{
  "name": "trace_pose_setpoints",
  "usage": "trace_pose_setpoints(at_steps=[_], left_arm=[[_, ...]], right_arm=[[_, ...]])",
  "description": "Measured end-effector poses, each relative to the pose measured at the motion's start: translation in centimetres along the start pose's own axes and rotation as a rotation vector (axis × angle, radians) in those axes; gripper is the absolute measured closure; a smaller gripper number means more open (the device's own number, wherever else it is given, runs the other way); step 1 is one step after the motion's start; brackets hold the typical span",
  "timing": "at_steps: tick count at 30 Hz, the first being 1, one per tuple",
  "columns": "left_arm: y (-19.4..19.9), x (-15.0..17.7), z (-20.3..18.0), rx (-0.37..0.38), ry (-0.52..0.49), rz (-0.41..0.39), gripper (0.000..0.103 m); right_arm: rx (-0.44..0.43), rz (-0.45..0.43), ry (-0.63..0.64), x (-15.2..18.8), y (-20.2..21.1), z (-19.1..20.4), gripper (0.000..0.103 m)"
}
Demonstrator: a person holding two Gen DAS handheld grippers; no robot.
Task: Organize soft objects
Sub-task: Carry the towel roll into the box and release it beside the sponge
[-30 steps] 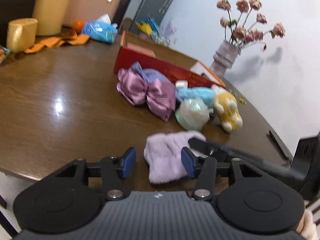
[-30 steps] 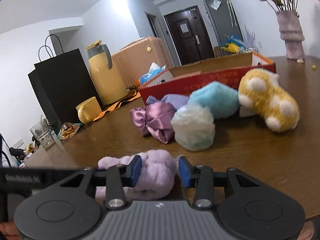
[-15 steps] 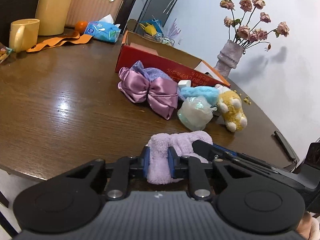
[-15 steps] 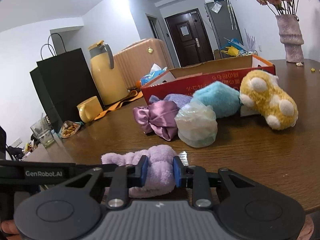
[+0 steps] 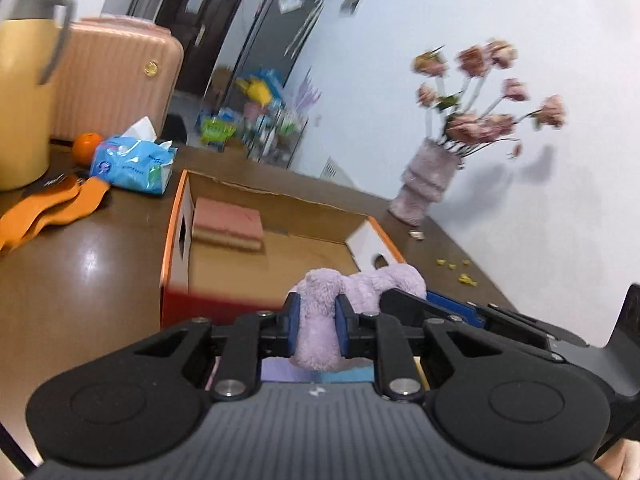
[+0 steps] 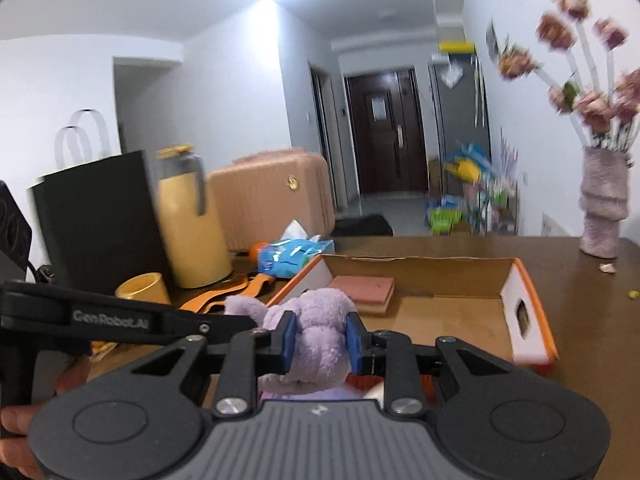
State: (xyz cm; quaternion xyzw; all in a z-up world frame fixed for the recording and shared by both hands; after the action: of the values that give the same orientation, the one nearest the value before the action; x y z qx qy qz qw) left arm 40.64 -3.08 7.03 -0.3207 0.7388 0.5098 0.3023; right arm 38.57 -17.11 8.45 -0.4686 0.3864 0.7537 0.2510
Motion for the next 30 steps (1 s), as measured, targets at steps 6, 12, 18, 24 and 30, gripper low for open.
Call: trace_pose_setpoints(at_steps=[6, 12, 18, 24, 30], left_arm=[[-9.5, -6.5, 2.5, -0.189, -0.067, 0.064, 0.086], [-16.7, -6.8, 6.4, -0.288, -0.045, 0.137, 0.083], [-16.9, -5.4, 7.4, -0.300, -0.105, 0.150, 0.071], [-12.0, -7.4, 5.9, -0.316, -0.186, 0.053, 0.059], [-3.8, -8.1, 3.1, -0.351, -0.306, -0.152, 0.029]], right_arm=[[0.053, 0.121, -0.139, -3.4, -11.5, -5.4, 0.078], [0.074, 0.236, -0.277, -1.4, -19.6, -9.2, 0.076], [0.131, 0.245, -0.272, -0.5, -20.7, -10.4, 0.064], [0.124, 0.173, -0.257, -3.2, -16.7, -9.7, 0.049], [0.162, 0.037, -0.125, -6.4, -8.0, -7.9, 0.008]])
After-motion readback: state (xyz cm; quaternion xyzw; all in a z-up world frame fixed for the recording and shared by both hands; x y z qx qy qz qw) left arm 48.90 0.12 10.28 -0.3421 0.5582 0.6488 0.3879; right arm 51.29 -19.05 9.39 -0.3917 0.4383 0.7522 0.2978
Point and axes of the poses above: each gripper's, at about its wrist camera, not at the fingertips, and y roughly against the way its jaws point, z to its left, x to its underside, the point moved 9 cm from there along -y, roughly the way its jaws point, and after that the axes turned 9 degrees about -x, right-handed, at the moved point
